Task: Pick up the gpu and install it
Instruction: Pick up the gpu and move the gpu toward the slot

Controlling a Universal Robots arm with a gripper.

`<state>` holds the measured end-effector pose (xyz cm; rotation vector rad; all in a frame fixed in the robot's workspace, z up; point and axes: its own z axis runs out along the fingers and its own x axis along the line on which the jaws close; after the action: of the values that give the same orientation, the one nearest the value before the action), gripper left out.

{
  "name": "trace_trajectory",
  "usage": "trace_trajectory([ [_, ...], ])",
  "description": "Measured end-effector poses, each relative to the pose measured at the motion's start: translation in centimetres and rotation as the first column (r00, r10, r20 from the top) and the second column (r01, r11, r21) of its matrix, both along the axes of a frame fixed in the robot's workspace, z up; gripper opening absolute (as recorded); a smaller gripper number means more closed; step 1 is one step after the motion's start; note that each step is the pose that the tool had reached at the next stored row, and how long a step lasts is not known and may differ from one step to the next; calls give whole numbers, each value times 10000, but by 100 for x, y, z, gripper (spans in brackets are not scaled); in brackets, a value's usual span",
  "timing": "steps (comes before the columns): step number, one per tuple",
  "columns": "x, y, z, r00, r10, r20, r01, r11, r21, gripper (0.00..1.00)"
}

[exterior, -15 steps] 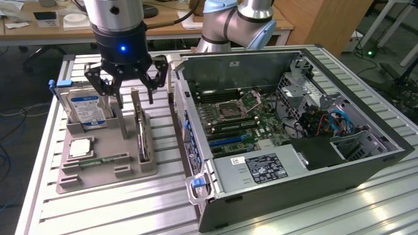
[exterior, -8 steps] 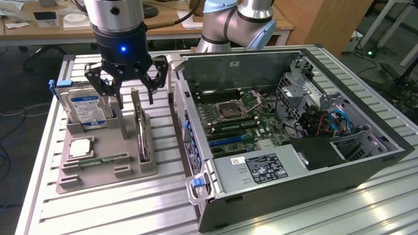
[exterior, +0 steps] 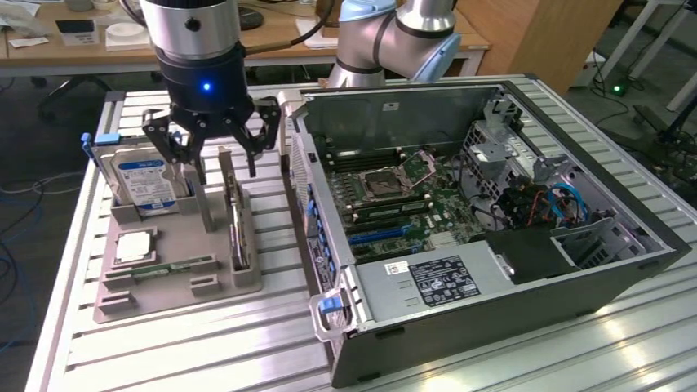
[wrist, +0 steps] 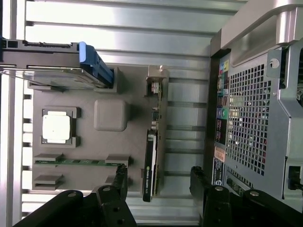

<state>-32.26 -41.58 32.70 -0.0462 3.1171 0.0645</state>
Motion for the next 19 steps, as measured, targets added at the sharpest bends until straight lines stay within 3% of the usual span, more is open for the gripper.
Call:
trace_trajectory([
  [19, 1, -1, -115, 10000, 1, 0, -1, 10000, 0, 65],
])
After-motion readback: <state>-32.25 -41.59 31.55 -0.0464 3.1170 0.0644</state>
